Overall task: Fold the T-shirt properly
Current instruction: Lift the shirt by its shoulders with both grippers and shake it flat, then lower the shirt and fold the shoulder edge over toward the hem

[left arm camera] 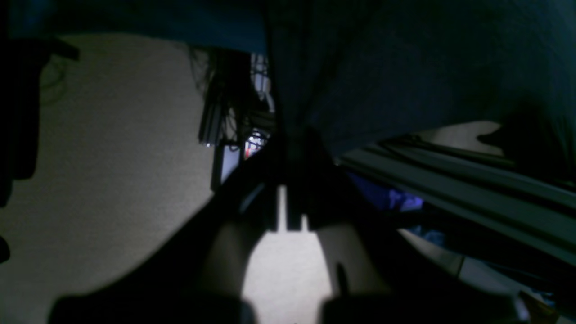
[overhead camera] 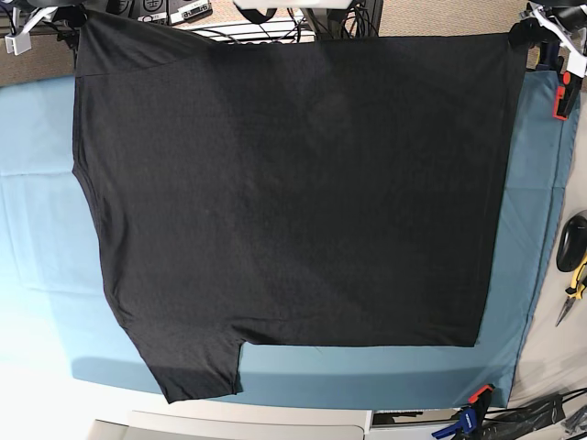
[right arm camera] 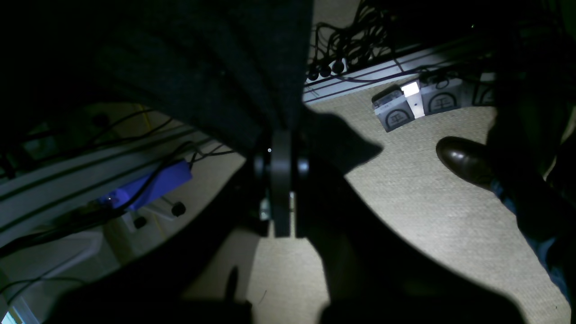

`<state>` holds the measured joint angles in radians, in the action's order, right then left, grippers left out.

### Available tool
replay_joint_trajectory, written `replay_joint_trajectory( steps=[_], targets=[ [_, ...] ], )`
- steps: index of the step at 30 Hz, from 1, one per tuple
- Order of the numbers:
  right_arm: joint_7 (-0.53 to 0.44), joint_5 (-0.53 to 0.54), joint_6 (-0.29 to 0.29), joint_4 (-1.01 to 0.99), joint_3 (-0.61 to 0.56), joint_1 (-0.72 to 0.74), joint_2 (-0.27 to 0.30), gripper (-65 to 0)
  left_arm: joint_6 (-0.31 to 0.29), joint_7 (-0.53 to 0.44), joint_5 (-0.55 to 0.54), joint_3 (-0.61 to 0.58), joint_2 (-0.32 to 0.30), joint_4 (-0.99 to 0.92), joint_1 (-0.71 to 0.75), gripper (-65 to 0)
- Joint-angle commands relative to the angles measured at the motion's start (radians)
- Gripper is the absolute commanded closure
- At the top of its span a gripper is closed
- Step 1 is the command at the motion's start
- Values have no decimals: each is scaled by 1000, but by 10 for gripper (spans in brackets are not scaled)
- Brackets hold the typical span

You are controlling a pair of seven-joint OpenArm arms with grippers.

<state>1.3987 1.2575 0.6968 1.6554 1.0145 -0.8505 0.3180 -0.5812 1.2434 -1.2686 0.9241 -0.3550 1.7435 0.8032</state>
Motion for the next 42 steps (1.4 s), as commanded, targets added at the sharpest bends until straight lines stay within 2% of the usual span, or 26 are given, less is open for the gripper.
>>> replay_joint_trajectory(
  steps=[1, 5, 14, 24, 31, 35, 42],
  targets=[
    [-2, 10, 1, 11, 15, -18, 17, 0, -4, 9, -19, 11, -16, 13, 20, 0],
    [-2, 10, 1, 11, 26, -37, 9, 0, -9, 14, -22, 11, -16, 13, 39, 0],
    [-2, 11, 1, 11, 147, -36, 10, 0, -23, 20, -52, 24, -17, 13, 44, 0],
    [-2, 71, 1, 11, 145, -20, 9, 0, -23, -11, -57, 24, -17, 13, 23, 0],
    [-2, 115, 1, 11, 145, 85, 9, 0, -23, -25, -65, 21, -21, 14, -70, 0],
    [-2, 114, 1, 11, 145, 150, 9, 0, -23, -25, -98, 21, -49, 14, -75, 0],
    [-2, 105, 1, 11, 138, 260, 9, 0, -23, -58, -84, 21, -123, 14, -126, 0]
  ],
)
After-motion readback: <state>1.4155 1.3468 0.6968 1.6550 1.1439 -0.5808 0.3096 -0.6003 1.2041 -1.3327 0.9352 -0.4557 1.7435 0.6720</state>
